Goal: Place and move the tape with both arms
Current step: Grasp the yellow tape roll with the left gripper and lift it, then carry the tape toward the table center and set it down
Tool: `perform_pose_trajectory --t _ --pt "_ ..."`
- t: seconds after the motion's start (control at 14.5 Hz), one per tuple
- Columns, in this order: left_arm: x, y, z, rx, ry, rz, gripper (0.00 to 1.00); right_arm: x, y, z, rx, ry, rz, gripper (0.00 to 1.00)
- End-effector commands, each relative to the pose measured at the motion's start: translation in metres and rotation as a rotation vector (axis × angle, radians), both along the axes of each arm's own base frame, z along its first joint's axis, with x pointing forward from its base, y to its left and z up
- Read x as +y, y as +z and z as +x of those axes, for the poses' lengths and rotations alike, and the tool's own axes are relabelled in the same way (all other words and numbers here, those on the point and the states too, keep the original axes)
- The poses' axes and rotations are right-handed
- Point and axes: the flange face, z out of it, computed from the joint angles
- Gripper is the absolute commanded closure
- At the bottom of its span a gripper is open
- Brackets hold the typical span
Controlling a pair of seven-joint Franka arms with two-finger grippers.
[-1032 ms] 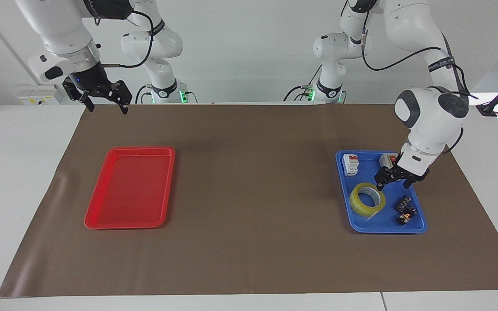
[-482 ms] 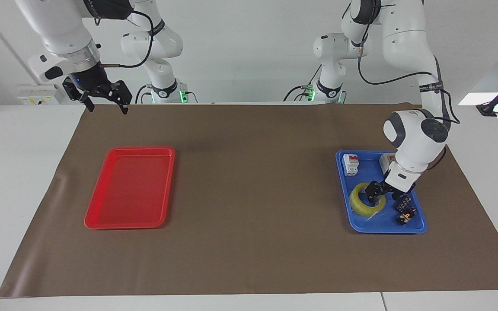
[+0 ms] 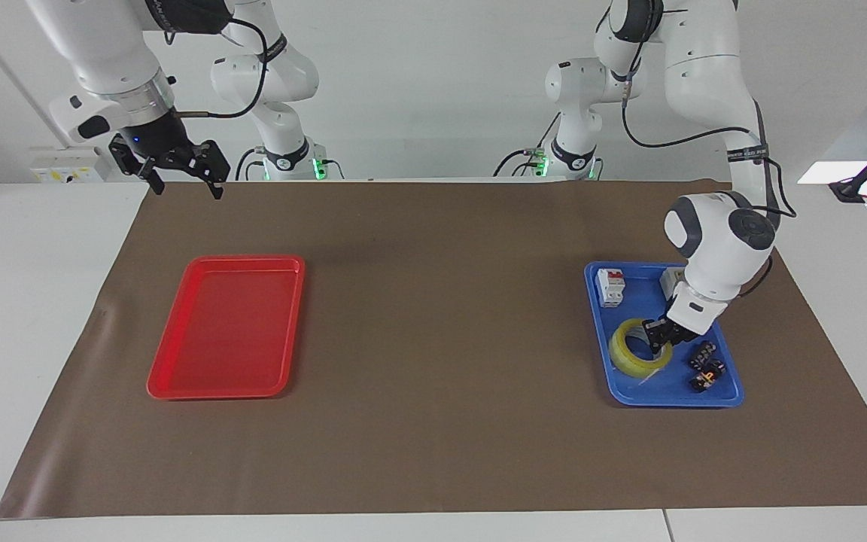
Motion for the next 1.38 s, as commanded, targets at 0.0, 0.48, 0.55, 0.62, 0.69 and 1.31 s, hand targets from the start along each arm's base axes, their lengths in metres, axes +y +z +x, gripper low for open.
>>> perform_pose_trajectory --t 0.0,0.48,0.55,0.62,0.69,1.31 --pt "0.001 0.042 -0.011 0.013 -0.007 -0.004 1.00 -0.002 0.001 -0.004 -0.015 0.026 -0.008 0.00" --pt "-0.064 0.100 -0.035 0.051 -0.006 0.040 1.00 -0.002 0.001 -0.004 -0.015 0.026 -0.008 0.00" --pt "-0.091 0.100 -0.040 0.047 0.010 0.062 1.00 -0.002 0.001 -0.004 -0.015 0.026 -0.007 0.00" --pt "-0.114 0.098 -0.044 0.041 0.026 0.058 1.00 -0.002 0.001 -0.004 -0.015 0.026 -0.008 0.00" --pt "-0.150 0.094 -0.051 0.040 0.021 0.057 1.00 -0.002 0.001 -0.004 -0.015 0.027 -0.008 0.00" --pt "-0.346 0.036 -0.115 -0.004 0.100 0.068 1.00 -0.001 0.001 -0.001 -0.018 0.030 0.010 0.00"
